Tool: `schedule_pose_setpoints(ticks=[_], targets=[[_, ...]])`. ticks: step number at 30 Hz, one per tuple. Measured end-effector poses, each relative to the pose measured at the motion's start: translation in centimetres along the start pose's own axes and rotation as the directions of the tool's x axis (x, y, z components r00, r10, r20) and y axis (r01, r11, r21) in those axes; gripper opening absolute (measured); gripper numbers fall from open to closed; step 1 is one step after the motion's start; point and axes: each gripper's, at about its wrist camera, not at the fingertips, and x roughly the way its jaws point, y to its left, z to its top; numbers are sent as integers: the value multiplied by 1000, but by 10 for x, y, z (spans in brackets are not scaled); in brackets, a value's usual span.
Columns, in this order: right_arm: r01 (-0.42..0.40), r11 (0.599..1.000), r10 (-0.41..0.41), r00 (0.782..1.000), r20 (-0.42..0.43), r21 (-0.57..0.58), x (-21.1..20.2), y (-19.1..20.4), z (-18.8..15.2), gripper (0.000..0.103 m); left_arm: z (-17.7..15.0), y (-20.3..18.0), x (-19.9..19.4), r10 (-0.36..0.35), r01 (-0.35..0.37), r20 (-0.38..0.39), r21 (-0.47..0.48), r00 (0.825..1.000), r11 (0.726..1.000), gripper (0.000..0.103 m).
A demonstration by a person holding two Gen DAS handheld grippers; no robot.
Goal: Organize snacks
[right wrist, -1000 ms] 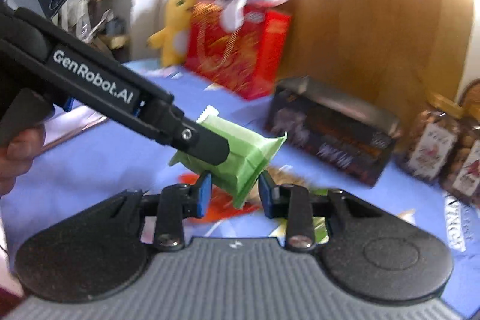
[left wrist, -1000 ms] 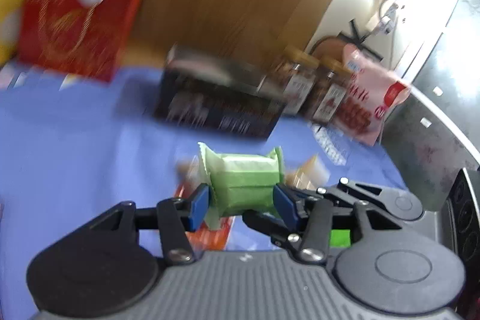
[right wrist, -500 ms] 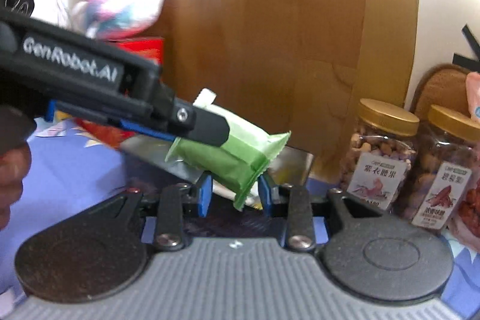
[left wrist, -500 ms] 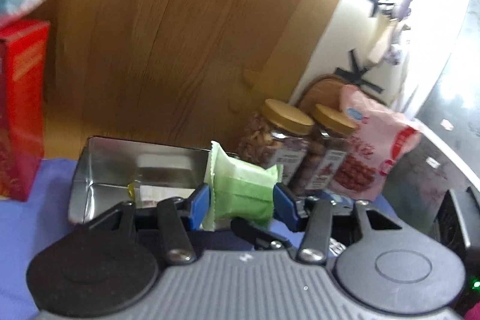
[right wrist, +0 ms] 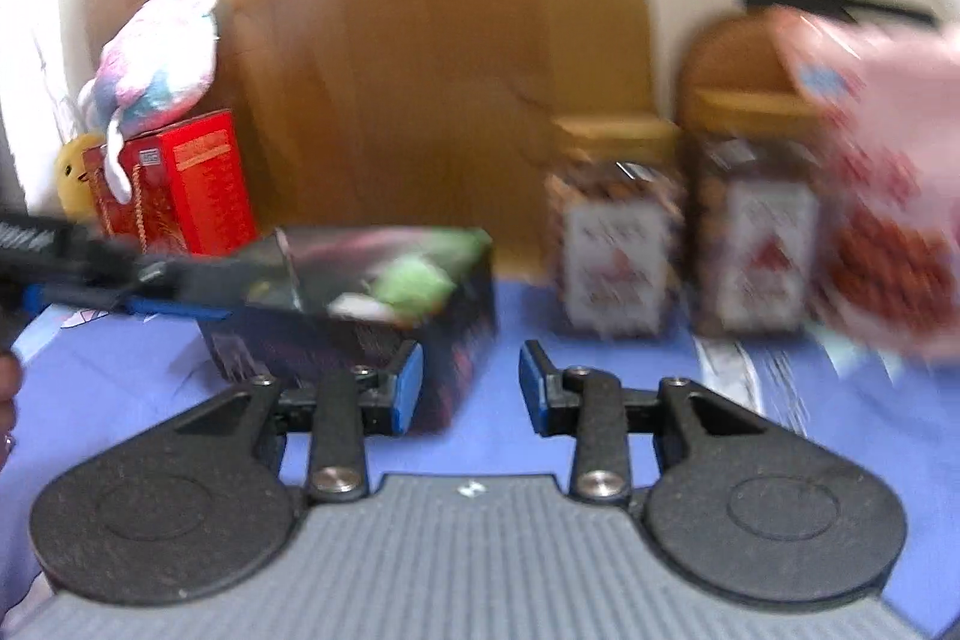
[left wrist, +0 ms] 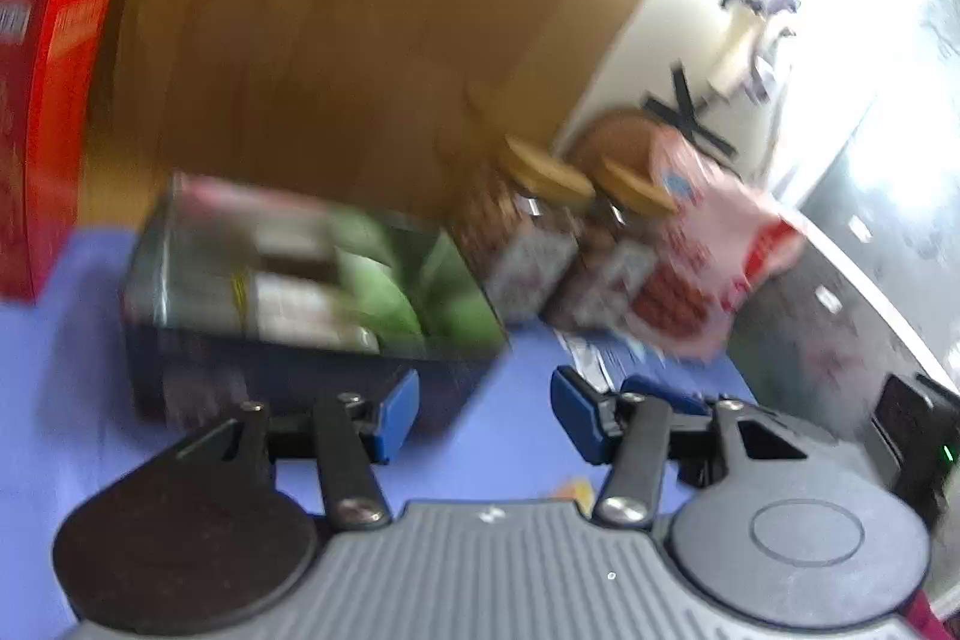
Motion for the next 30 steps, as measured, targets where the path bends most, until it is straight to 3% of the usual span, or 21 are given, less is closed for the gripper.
schedule_pose_setpoints(ticks=[4,9,11,14,16,21,25,28,30], targets=[[-27,990,40,995,-91,139,-8,-28,-31,40,-39,-5,-2,-47,44,-74,-39,996,998,50],[-72,989,94,980,-173,129,4,-15,-53,39,-71,-4,-5,-42,32,-122,-85,992,996,50],[-93,985,122,969,-215,144,11,-4,-58,34,-78,-1,-12,-36,23,-120,-106,992,994,50],[-152,985,167,958,-233,81,9,23,-64,35,-83,4,-33,-9,-1,-83,-114,997,993,50],[-137,990,137,969,-206,12,-1,38,-64,35,-85,8,-43,10,-19,-70,-128,998,992,50],[-134,989,144,976,-165,70,-37,25,-70,37,-94,8,-55,-11,0,-77,-138,997,990,50],[-186,982,190,962,-198,38,-47,30,-82,42,-102,3,-42,-32,16,-116,-139,993,990,50],[-195,981,188,956,-224,-9,-41,40,-85,58,-107,3,-33,-44,22,-142,-155,989,988,53],[-254,966,256,926,-277,42,-29,42,-85,55,-110,2,-31,-33,9,-145,-158,989,987,55]])
